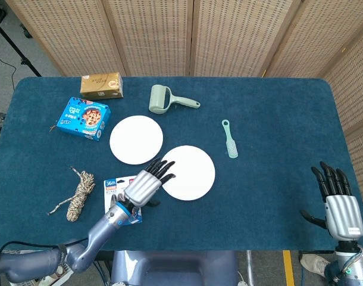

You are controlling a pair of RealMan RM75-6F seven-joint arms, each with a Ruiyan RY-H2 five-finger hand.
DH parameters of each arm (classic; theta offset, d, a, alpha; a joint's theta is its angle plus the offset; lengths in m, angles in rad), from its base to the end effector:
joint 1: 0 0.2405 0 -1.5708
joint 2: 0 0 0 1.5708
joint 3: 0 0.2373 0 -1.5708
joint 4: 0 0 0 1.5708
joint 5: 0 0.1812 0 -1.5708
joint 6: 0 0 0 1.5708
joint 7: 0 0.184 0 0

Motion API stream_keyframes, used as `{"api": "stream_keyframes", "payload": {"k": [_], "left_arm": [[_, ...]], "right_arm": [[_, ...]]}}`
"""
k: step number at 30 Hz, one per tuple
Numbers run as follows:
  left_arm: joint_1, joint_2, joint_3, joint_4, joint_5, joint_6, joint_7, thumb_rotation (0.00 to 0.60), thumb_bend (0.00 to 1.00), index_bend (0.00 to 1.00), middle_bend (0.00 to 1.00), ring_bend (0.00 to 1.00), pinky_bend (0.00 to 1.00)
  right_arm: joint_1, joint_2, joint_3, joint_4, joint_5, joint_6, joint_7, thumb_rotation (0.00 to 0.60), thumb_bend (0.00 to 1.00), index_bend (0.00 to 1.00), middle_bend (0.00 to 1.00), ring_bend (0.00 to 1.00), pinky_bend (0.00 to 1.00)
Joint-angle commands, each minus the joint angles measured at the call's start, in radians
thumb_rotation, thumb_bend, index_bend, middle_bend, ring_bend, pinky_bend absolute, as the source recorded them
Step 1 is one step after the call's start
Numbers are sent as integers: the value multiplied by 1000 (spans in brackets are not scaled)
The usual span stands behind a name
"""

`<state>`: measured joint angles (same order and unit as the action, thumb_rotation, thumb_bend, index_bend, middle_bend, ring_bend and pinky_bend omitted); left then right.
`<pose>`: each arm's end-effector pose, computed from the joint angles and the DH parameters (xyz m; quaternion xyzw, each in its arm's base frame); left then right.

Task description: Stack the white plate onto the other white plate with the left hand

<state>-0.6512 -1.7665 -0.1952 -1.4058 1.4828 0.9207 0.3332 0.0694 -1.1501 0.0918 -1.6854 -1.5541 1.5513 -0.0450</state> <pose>-0.0730 0.3055 -0.0654 -0.7932 -0.3058 -0.4208 0.3166 -0.2535 -0.2181 0.1782 0.5750 -0.3665 0.4442 0.5812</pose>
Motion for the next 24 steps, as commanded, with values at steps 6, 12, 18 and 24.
{"api": "stream_keyframes", "payload": {"k": [6,12,18,24], "left_arm": [[-42,-86,11,118,-13,21,-26,600,0,264,0,0,0],[-68,-134,13,189,-13,38,-46,600,11,315,0,0,0],[-88,-174,12,239,-17,52,-59,600,271,413,0,0,0],[-97,-204,15,265,-27,70,-51,600,406,515,0,0,0]], "right_arm": [[4,3,4,6,15,-11,11,600,0,0,0,0,0],[6,5,5,7,18,-12,21,600,0,0,0,0,0],[5,9,5,5,18,-10,28,600,0,0,0,0,0],[3,14,4,1,16,-5,34,600,0,0,0,0,0]]}}
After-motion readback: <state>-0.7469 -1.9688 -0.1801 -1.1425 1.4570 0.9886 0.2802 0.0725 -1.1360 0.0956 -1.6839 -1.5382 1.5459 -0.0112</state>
